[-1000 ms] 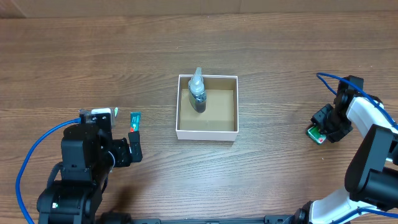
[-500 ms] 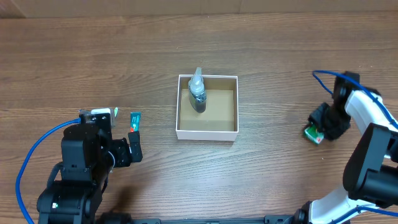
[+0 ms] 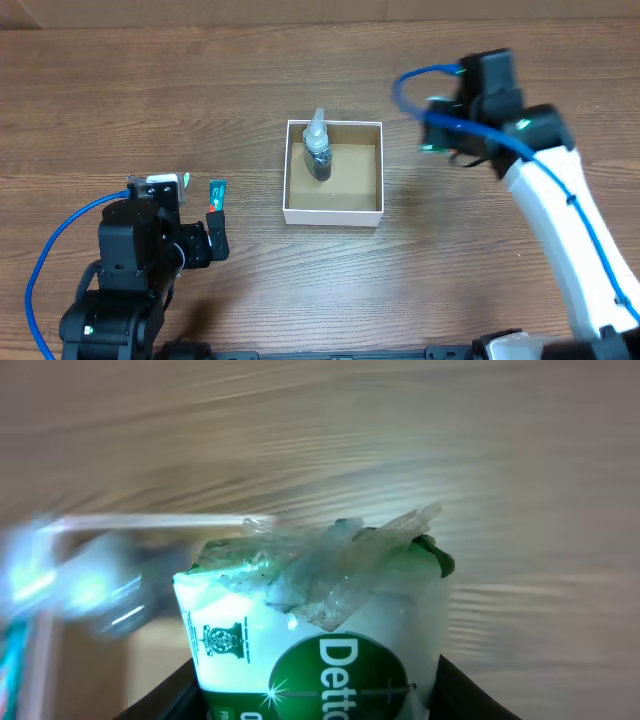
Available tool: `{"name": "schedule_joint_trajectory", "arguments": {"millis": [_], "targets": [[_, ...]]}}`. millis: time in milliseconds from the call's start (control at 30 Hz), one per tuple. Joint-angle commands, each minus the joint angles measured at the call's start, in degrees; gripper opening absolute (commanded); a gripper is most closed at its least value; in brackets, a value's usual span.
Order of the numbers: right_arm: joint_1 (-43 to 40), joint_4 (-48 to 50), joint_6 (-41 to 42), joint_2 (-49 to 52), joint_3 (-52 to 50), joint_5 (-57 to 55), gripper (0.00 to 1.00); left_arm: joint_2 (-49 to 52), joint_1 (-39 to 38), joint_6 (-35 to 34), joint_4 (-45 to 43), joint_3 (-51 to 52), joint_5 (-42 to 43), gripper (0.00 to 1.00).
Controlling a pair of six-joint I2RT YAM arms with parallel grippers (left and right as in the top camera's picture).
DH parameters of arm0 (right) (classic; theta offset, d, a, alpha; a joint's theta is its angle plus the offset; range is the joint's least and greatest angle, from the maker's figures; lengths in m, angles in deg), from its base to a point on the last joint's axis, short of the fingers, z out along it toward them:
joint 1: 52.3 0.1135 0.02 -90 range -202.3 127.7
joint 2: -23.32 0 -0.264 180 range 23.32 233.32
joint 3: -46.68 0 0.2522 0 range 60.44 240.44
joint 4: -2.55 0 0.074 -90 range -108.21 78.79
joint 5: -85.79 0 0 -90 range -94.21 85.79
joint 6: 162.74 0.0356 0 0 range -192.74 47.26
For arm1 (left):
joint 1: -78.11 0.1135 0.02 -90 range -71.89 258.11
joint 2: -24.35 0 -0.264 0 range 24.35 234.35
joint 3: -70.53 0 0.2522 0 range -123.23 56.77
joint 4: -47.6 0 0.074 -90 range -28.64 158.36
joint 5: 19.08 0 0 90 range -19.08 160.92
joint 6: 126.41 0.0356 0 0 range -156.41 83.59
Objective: Pack container
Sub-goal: 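Place the Dettol soap bar into the box beside the bottle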
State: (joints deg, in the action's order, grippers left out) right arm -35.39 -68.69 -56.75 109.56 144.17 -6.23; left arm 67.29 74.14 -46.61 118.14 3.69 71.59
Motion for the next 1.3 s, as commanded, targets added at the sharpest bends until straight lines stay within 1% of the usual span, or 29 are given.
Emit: {"name": "schedule_joint_trajectory", "arguments": {"millis": [0, 100, 167, 367, 533, 567, 633, 700, 733, 767, 833, 900, 1000, 1267], "targets": [[7.52, 2.36, -0.76, 1.64, 0.87, -0.44, 0.04, 0.13, 0.46, -0.57, -0.28, -1.46, 0.42, 1.0], [10.51, 5.03, 2.43, 4.46, 0.87, -1.01, 0.04, 0.13, 0.46, -0.57, -0.24, -1.46, 0.42, 1.0], [10.93, 6.49, 3.98, 6.47, 0.87, -0.81, 0.04, 0.13, 0.46, -0.57, -0.22, -1.46, 0.42, 1.0], [11.02, 9.46, 4.17, 14.19, 0.87, 0.74, 0.04, 0.13, 0.46, -0.57, -0.24, -1.46, 0.42, 1.0], [11.02, 10.64, 3.5, 18.1, 0.87, 1.79, 0.05, 0.13, 0.46, -0.57, -0.24, -1.46, 0.42, 1.0], [11.02, 10.73, 3.5, 18.29, 0.87, 1.79, 0.07, 0.13, 0.46, -0.57, -0.24, -1.46, 0.42, 1.0], [11.02, 10.84, 3.5, 18.4, 0.87, 2.03, 0.28, 0.13, 0.46, -0.57, -0.22, -1.46, 0.42, 1.0], [11.02, 10.97, 3.5, 18.4, 0.87, 2.16, 0.41, 0.13, 0.46, -0.57, -0.22, -1.46, 0.44, 1.0], [10.99, 10.97, 3.5, 18.4, 0.87, 2.16, 0.49, 0.13, 0.46, -0.57, -0.22, -1.46, 0.44, 1.0], [10.99, 10.97, 3.5, 18.4, 0.87, 2.16, 0.53, 0.13, 0.46, -0.57, -0.22, -1.46, 0.42, 1.0], [10.99, 10.99, 3.48, 18.4, 0.87, 2.14, 0.56, 0.13, 0.46, -0.57, -0.22, -1.46, 0.44, 1.0], [10.99, 11.08, 3.48, 18.4, 0.87, 2.14, 0.66, 0.13, 0.46, -0.57, -0.22, -1.46, 0.42, 1.0], [10.99, 11.17, 3.48, 18.4, 0.87, 2.14, 0.74, 0.13, 0.46, -0.57, -0.22, -1.46, 0.44, 1.0], [10.99, 10.14, 3.5, 17.22, 1.49, 0.79, 0.75, 0.13, 0.46, -0.55, -0.22, -1.46, 0.42, 1.0]]}}
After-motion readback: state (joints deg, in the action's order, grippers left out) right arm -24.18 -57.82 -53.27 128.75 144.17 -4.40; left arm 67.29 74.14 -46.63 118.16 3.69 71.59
